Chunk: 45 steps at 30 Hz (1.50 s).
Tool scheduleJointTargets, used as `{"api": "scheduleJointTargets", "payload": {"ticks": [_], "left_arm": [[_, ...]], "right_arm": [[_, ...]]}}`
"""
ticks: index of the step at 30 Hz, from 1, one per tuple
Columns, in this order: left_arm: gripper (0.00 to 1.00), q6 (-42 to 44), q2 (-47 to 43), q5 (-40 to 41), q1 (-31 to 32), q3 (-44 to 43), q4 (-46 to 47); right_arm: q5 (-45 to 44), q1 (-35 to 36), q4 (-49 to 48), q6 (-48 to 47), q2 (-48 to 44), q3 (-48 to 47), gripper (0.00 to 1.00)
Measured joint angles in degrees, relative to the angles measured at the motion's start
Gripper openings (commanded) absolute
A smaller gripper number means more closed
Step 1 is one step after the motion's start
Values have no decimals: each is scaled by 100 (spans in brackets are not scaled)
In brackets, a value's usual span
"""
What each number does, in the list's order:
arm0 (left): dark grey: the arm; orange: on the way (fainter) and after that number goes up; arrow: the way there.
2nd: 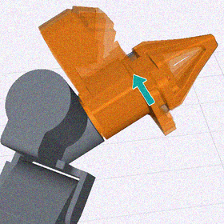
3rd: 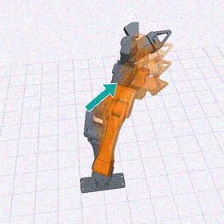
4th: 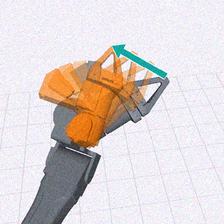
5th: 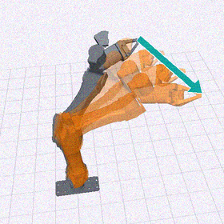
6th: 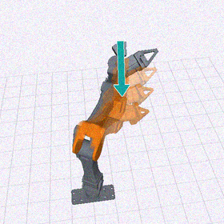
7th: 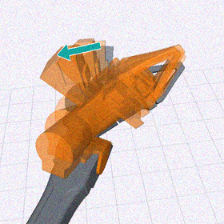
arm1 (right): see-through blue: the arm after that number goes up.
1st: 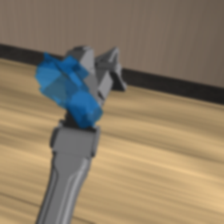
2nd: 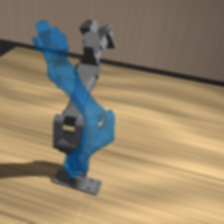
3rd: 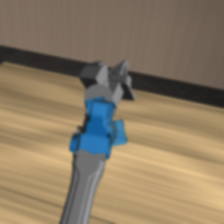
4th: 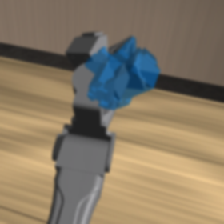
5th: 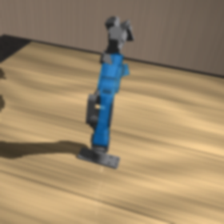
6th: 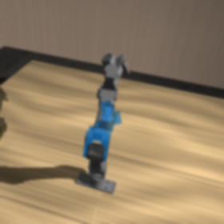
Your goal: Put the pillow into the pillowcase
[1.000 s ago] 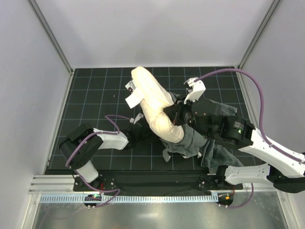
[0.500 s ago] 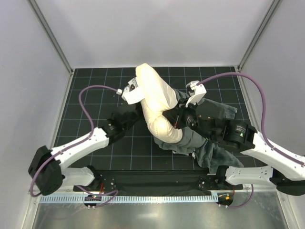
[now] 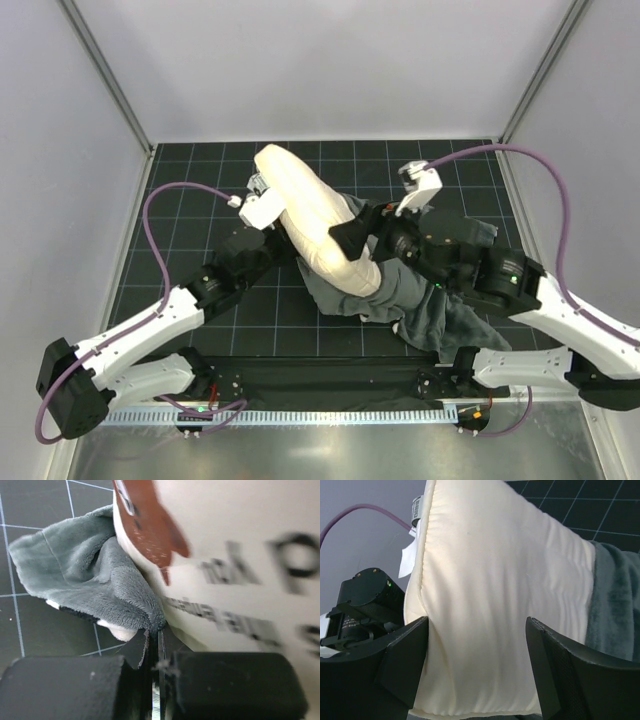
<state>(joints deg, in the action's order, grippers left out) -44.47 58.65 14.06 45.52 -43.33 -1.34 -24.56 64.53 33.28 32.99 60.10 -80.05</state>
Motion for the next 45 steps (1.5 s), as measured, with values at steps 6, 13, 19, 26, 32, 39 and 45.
{"api": "scheduleJointTargets", "payload": {"ticks": [6,13,19,26,32,39,45], "left_arm": [[0,13,-2,101,15,70,-179],[0,-28,0,413,-7,138,-638],[0,-28,-31,483,-4,48,-986],[0,-4,-374,487,0,48,-1331],[0,22,-474,503,0,44,-1530],[0,28,-483,501,0,-33,-1705],[0,140,-494,496,2,-321,-2052]], "right_arm": [[-433,-251,151,133,-758,240,84],[-461,-317,-4,63,-1327,848,87],[-481,-431,385,52,-850,629,87],[-826,-667,1080,186,765,424,77],[-737,-1045,1141,210,1217,789,71],[-470,-1325,813,140,1631,1106,52],[-476,-1384,957,87,2328,975,5]]}}
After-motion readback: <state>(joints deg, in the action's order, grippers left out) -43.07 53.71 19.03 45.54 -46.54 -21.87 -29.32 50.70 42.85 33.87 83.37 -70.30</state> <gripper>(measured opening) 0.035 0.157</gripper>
